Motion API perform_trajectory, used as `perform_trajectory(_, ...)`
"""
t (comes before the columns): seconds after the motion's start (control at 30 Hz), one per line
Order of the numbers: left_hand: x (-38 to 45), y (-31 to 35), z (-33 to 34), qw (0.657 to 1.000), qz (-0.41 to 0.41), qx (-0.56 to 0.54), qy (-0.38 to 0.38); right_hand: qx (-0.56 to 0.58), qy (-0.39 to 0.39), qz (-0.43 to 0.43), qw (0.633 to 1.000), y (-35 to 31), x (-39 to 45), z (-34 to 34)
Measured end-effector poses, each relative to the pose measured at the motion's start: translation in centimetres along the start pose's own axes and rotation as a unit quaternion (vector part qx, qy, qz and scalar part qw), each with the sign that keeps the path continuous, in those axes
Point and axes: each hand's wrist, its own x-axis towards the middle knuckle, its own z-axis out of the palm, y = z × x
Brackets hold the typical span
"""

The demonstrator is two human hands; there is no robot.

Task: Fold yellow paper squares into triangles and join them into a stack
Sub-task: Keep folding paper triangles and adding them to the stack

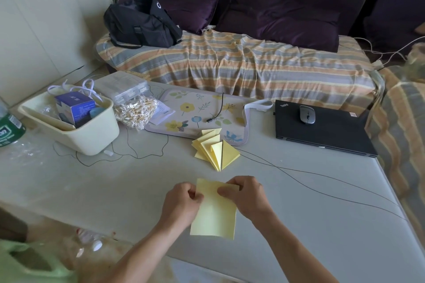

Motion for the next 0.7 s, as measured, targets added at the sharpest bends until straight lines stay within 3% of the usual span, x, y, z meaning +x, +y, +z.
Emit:
perform_trajectory(0.33,0.1,0.7,-0.3,0.972,-0.089,-0.215,0.024,0.181,0.025,0.016,0.983,0.6,-0.4,-0.5)
perform_trajectory(0.5,-0.7,1.8,-0.2,0.962,-0.100,-0.251,0.039,0.133,0.042,-0.083,0.987,0.3,-1.3,-0.4)
perform_trajectory(0.7,-1.2,2.9,0.3,0.977,-0.039,-0.210,0.024,0.082,0.045,-0.155,0.984,0.5,-1.9,0.0)
